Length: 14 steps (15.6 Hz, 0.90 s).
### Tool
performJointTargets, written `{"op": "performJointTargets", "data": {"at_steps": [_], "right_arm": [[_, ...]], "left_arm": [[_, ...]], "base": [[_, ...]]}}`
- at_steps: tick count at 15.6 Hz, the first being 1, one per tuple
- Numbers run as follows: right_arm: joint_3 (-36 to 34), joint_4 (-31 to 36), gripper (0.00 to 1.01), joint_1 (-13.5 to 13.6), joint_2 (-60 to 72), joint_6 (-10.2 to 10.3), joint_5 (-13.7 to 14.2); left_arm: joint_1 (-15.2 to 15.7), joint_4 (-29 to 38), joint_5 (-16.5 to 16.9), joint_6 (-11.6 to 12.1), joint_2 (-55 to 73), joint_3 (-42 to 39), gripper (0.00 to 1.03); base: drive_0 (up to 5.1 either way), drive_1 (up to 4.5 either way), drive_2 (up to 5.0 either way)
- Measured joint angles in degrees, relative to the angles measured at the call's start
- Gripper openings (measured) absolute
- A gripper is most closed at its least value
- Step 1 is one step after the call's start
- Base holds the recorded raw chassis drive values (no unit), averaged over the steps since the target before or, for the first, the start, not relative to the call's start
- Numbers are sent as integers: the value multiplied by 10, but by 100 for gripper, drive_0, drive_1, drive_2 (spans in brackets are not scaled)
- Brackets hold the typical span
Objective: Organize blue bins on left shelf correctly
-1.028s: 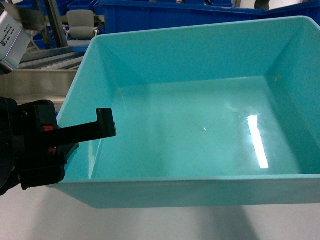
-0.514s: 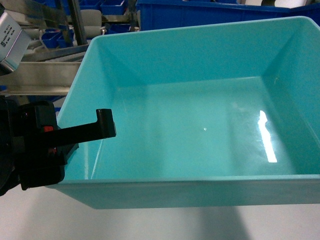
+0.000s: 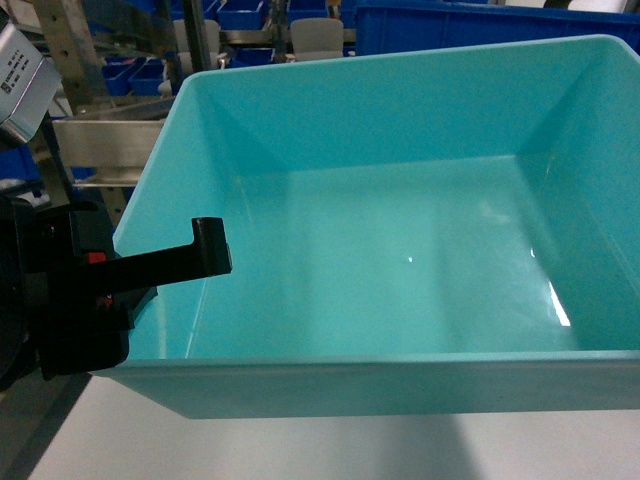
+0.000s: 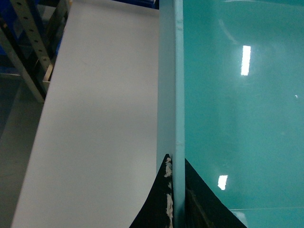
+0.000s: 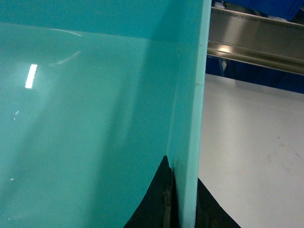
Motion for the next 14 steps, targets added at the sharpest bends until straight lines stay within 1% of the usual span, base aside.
{"op": "performJointTargets", "data": {"at_steps": [14], "right_arm": [[0,0,2,0,0,0,0]], "left_arm": [[0,0,1,0,0,0,2]], "base": [[-500,246,246]]}}
